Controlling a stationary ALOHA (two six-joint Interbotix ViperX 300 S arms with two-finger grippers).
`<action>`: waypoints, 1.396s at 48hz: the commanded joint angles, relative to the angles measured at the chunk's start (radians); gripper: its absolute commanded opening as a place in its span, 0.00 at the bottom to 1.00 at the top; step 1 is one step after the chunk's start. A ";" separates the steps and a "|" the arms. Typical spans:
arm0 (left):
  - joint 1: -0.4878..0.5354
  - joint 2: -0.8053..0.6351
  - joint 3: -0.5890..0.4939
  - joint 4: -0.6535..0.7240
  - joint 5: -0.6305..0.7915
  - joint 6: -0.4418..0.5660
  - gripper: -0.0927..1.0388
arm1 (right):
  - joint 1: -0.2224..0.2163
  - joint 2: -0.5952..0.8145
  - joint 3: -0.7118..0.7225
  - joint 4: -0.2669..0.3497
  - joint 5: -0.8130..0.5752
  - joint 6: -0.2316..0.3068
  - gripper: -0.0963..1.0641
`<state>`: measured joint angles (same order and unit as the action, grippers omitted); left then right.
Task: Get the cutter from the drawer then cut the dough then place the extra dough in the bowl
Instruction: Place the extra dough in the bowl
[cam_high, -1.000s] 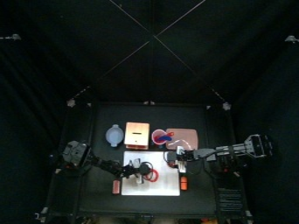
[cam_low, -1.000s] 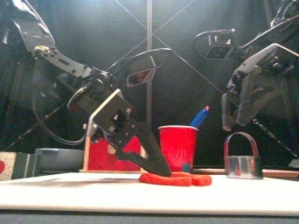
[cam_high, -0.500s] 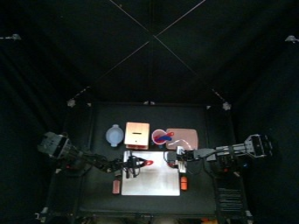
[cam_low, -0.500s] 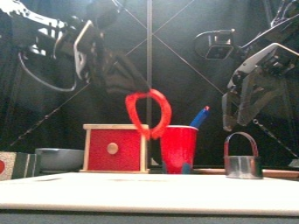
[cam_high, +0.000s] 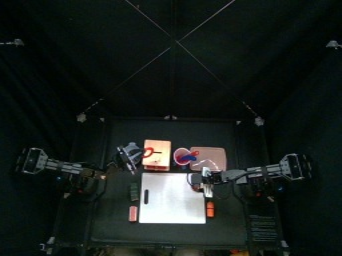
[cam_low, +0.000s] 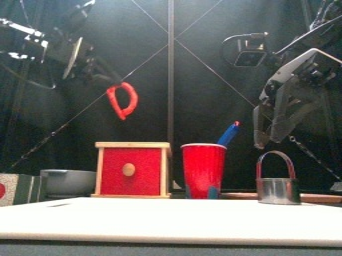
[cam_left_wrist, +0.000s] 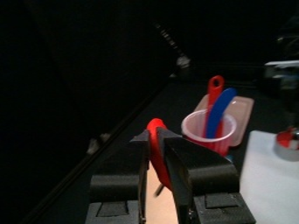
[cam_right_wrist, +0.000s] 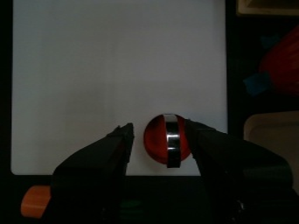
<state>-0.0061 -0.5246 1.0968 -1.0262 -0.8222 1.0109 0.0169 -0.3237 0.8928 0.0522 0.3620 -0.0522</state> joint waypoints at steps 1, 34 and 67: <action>0.064 -0.067 0.054 -0.015 -0.009 -0.025 0.59 | -0.002 -0.012 -0.020 -0.002 -0.003 -0.002 0.82; 0.158 0.044 0.192 -0.156 0.115 -0.140 0.88 | -0.002 -0.011 -0.051 -0.005 -0.002 0.000 0.82; 0.164 0.014 0.183 -0.186 0.129 -0.566 0.95 | 0.006 -0.018 -0.067 -0.005 -0.061 -0.002 0.82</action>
<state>0.1580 -0.5031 1.2916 -1.2609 -0.6888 0.4449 0.0199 -0.3221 0.8498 0.0460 0.3129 -0.0506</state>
